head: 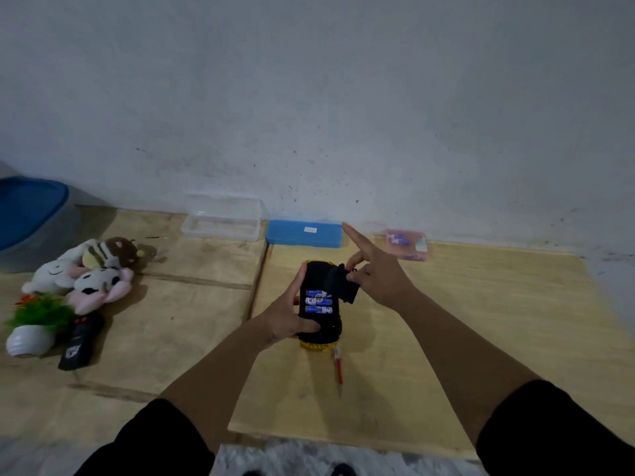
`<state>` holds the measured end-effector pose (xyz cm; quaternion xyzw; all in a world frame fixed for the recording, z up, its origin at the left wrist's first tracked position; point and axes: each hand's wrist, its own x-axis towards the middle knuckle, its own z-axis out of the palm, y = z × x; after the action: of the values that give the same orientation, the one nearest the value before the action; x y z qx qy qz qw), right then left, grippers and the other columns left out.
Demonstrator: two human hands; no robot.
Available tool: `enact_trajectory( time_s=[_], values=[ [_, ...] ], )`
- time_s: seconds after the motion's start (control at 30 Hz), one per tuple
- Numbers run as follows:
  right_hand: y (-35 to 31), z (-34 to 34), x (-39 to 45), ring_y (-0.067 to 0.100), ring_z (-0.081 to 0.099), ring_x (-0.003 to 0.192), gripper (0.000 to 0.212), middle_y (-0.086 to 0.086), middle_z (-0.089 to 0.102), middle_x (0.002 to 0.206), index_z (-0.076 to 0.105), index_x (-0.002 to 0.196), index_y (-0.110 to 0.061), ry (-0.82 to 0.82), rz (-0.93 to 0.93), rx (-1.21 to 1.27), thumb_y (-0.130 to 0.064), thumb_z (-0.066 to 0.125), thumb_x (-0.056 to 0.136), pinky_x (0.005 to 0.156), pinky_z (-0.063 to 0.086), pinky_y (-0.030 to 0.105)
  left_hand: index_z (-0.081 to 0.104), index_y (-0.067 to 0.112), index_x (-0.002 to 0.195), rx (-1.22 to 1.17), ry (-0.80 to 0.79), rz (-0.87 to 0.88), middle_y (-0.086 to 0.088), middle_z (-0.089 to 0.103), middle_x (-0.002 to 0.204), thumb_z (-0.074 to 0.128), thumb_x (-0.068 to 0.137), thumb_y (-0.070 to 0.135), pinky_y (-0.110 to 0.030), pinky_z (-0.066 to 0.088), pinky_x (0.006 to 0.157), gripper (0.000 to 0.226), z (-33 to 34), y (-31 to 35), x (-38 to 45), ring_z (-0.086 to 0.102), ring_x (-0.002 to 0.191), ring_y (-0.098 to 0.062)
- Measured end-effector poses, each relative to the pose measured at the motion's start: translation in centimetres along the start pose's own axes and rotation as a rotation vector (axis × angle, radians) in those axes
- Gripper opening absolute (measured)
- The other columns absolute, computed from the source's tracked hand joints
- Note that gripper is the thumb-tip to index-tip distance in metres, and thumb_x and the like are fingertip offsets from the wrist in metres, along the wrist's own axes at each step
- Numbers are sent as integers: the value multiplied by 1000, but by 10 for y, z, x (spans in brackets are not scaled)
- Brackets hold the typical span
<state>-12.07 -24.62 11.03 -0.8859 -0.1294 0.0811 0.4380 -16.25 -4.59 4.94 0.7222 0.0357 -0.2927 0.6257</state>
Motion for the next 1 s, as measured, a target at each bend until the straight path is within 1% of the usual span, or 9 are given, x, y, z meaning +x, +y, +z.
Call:
enact_trajectory(
  time_s=[0.1, 0.17, 0.3, 0.47, 0.53, 0.63, 0.8, 1.0],
  values=[
    [-25, 22, 2, 2, 55, 62, 85, -1, 61, 86, 21, 142, -45, -36, -19, -37, 2, 60, 83, 75, 48, 21, -1, 58, 140, 27, -51, 30, 14, 42, 122, 75, 70, -1, -28, 57, 72, 119, -13, 5, -8, 47, 113, -6],
    [-38, 37, 2, 1, 54, 63, 85, -2, 60, 85, 21, 142, -44, -57, -13, -36, 3, 59, 83, 74, 47, 19, -1, 57, 140, 40, -79, 34, 11, 41, 123, 75, 70, -1, -29, 57, 76, 118, -24, 7, -16, 47, 114, -10],
    [-59, 59, 2, 3, 56, 69, 83, -2, 61, 86, 23, 143, -42, -80, 17, -33, 3, 59, 83, 73, 46, 16, -1, 57, 140, 66, -129, 52, 5, 37, 131, 73, 71, -1, -30, 57, 76, 116, -46, 10, -30, 46, 122, -20],
    [-77, 76, 4, 8, 58, 74, 81, -1, 61, 89, 26, 141, -43, -77, 48, -5, 4, 59, 84, 74, 47, 18, 1, 58, 139, 67, -149, 61, 1, 37, 134, 72, 71, -2, -38, 57, 82, 115, -68, 7, -41, 46, 123, -24],
    [-82, 81, 5, 10, 60, 77, 81, -2, 62, 89, 27, 141, -44, -77, 61, -3, 3, 59, 84, 76, 49, 20, 3, 59, 139, 45, -165, 63, -1, 37, 136, 72, 71, -3, -39, 57, 81, 115, -74, 5, -44, 46, 123, -25],
    [-86, 85, 5, 13, 60, 81, 81, -4, 61, 86, 26, 141, -43, -82, 77, -11, 3, 60, 83, 80, 51, 25, 3, 61, 138, 45, -187, 70, -1, 38, 136, 73, 70, -1, -38, 57, 79, 116, -80, 4, -46, 45, 124, -25],
    [-92, 86, 5, 8, 58, 78, 81, -6, 61, 85, 25, 141, -44, -74, 81, -43, 2, 60, 84, 78, 49, 22, 5, 63, 136, 40, -198, 73, -2, 36, 137, 74, 70, -1, -36, 58, 75, 115, -85, 4, -47, 46, 122, -24],
    [-92, 87, 7, 8, 59, 78, 82, -7, 62, 82, 23, 142, -43, -43, 66, -42, 1, 61, 83, 78, 50, 22, 8, 66, 133, -2, -207, 69, -3, 35, 136, 74, 70, -1, -37, 58, 75, 114, -87, 7, -46, 49, 118, -25]
  ],
)
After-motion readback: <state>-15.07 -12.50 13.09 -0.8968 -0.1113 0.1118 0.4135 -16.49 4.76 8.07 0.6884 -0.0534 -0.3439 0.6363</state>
